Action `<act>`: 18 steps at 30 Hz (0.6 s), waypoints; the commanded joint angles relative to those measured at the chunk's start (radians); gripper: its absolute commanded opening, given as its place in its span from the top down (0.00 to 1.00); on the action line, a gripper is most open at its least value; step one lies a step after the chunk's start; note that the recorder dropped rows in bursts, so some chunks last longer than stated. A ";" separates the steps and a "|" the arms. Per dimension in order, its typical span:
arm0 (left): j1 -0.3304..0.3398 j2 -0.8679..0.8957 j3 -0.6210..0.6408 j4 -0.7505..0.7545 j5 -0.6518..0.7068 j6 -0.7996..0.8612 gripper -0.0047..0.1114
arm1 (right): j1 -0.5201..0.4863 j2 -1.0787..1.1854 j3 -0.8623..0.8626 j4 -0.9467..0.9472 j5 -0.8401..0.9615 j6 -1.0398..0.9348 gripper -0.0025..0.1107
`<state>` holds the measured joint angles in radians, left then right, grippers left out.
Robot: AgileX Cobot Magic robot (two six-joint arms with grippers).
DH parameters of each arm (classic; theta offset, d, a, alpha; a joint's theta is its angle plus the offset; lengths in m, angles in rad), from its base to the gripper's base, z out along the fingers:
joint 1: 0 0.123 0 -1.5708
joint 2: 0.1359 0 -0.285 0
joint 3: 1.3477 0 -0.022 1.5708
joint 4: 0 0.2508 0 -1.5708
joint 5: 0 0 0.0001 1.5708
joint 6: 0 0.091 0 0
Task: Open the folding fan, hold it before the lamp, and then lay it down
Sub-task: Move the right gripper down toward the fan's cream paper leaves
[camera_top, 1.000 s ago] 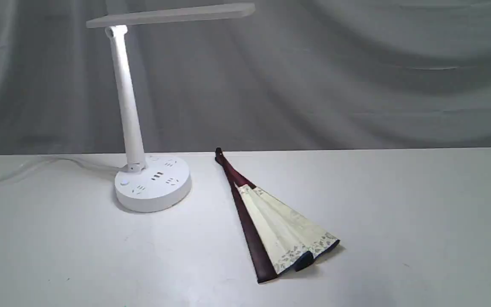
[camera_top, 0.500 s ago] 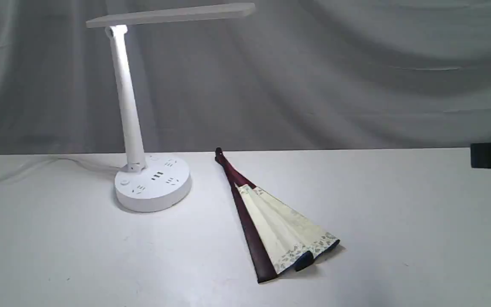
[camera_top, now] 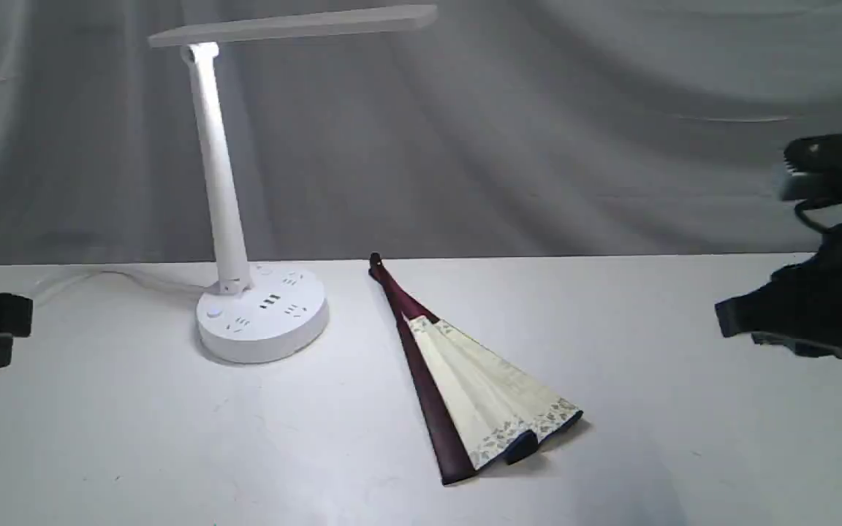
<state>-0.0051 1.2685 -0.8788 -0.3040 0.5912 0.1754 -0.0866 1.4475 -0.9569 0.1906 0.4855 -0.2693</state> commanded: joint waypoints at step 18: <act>-0.205 0.124 -0.104 0.027 0.049 0.085 0.84 | 0.137 0.211 -0.041 0.123 -0.003 -0.201 0.59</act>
<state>-0.2029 1.3811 -0.9777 -0.2810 0.6410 0.2524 0.0411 1.6461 -0.9810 0.3205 0.4830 -0.4616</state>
